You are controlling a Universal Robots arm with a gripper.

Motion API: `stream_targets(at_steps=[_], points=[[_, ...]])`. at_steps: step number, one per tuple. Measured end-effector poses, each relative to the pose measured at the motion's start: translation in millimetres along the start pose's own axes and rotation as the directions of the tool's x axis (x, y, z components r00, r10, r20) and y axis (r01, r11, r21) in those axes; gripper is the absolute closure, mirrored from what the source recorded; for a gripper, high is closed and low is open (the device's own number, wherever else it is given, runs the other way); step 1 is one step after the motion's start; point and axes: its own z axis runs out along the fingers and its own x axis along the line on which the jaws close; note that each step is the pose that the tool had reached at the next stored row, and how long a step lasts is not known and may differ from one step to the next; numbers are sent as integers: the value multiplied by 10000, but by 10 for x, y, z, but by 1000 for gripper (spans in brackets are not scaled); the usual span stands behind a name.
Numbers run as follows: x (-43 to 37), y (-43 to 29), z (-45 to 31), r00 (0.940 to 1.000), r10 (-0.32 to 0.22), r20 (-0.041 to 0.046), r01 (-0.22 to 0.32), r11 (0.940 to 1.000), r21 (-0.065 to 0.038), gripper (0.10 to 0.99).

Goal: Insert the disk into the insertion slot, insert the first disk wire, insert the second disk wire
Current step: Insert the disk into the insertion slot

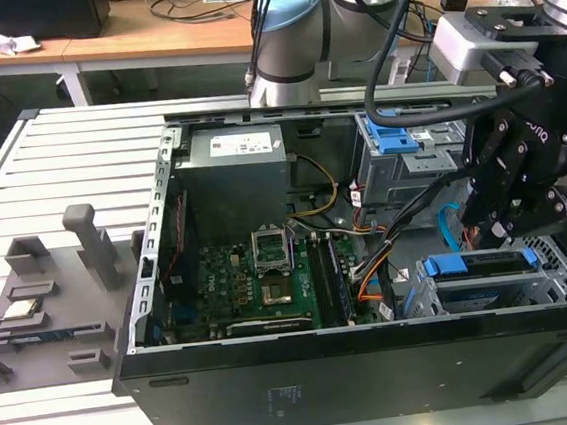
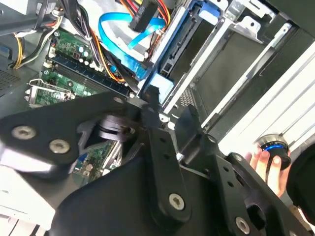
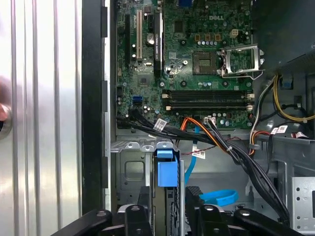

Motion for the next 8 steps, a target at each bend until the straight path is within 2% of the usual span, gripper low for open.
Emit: stream_targets(at_steps=[1, 2, 4, 8], points=[[0, 0, 0, 10000, 0, 0, 0, 10000, 1, 729], [0, 0, 0, 10000, 0, 0, 0, 10000, 0, 729], [0, 0, 0, 10000, 0, 0, 0, 10000, 0, 973], [0, 0, 1, 10000, 0, 0, 0, 10000, 1, 980]])
